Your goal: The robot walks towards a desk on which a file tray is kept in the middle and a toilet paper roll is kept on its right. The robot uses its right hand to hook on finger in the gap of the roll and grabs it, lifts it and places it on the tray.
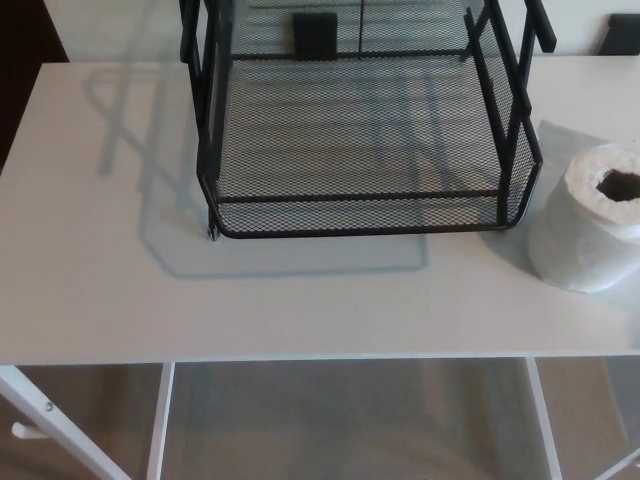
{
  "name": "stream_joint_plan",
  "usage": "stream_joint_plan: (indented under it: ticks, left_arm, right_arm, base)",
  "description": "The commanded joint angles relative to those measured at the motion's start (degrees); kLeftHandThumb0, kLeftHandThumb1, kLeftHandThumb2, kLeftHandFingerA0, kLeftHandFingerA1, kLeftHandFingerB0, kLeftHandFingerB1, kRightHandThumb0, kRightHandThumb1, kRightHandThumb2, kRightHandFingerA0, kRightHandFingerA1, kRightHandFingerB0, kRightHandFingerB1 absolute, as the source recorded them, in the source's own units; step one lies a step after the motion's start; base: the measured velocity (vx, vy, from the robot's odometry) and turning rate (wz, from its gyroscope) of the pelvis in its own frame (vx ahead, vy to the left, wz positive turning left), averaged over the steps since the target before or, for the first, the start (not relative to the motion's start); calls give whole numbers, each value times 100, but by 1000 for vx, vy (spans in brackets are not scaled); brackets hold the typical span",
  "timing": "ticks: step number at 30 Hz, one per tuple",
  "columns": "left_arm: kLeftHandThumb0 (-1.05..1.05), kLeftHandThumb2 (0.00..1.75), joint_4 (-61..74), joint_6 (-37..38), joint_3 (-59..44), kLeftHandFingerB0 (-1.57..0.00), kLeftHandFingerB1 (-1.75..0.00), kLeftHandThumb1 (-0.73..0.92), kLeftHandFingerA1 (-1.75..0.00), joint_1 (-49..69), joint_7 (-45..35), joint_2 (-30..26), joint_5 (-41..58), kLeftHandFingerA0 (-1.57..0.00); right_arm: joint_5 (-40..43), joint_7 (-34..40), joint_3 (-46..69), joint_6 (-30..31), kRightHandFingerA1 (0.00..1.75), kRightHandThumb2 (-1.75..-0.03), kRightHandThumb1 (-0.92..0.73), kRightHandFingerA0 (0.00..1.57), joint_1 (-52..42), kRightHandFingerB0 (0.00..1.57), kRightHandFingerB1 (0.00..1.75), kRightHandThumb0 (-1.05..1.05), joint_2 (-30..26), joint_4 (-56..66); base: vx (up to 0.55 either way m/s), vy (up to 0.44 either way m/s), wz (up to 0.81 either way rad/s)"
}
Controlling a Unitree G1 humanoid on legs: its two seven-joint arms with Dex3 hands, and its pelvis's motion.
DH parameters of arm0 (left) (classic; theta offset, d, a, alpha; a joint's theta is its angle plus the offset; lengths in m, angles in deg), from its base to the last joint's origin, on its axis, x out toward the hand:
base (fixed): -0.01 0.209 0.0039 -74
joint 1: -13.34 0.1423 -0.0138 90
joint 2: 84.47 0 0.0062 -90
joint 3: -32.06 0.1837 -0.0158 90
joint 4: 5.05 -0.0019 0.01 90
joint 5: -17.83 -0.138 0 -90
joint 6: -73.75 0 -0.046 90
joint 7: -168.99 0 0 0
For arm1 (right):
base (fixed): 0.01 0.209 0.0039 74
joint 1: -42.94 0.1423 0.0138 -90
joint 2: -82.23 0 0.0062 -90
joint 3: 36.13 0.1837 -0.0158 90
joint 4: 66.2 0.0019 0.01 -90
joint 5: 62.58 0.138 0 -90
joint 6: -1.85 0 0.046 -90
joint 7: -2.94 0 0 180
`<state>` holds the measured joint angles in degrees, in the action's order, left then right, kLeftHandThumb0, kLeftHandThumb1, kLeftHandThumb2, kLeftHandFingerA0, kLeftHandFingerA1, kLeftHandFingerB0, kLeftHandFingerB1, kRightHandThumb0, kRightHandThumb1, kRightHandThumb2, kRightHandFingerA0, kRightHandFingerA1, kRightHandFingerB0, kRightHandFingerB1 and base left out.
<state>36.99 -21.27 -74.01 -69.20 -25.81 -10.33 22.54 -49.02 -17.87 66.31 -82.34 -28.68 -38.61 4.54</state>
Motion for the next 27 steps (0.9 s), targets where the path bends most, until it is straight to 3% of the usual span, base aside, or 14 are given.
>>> stream_joint_plan:
  ticks: [1, 6, 7, 18, 24, 25, 26, 27]
  left_arm:
    - [-84, 68, -115, -100, 48, -24, -41, 92, -54, 38, -14, -165, -99, -46]
    - [-83, 70, 211, -209, 104, -24, -42, 92, -53, 182, 26, -153, -139, -43]
    - [-83, 70, 191, -182, 106, -24, -41, 92, -53, 186, 20, -156, -139, -45]
    - [-83, 67, 704, -605, 70, -22, -41, 91, -54, 391, -25, -155, 12, -38]
    - [-83, 69, 208, -297, 201, -22, -42, 92, -53, 215, 16, -211, -155, -39]
    - [-83, 107, 186, -337, 192, -18, -51, 72, -60, 197, -12, -217, -122, -33]
    - [-83, 106, 138, -295, 196, -19, -51, 71, -59, 189, -9, -217, -123, -31]
    - [-88, 77, 115, -262, 223, -19, -44, 82, -55, 172, 6, -222, -148, -35]
  right_arm:
    - [-1166, -989, -1338, 681, 40, -59, -56, 24, 297, 8, 20, -56, -714, 538]
    - [-1371, -1227, -1850, 742, 36, -58, -60, 20, 459, 3, 25, -56, -857, 428]
    - [-1360, -1271, -1909, 735, 37, -60, -58, 16, 484, 6, 20, -53, -841, 404]
    - [-2312, -1636, -2957, 503, 39, -58, -62, 23, 844, 6, 27, -59, -1014, 649]
    - [-2515, -1619, -3043, 438, 41, -61, -61, 19, 959, 9, 23, -57, -869, 664]
    - [-2512, -1614, -3007, 427, 41, -61, -61, 18, 966, 9, 23, -56, -828, 664]
    - [-2515, -1644, -2989, 394, 50, -100, -47, 0, 987, 0, 51, -35, -813, 668]
    - [-2495, -1636, -2937, 373, 42, -61, -61, 19, 1014, 8, 22, -56, -759, 657]
  base:
    - [0, 0, 0]
    - [0, 0, 0]
    - [0, 0, 0]
    - [0, 0, 0]
    - [0, 0, 0]
    - [0, 0, 0]
    - [0, 0, 0]
    - [0, 0, 0]
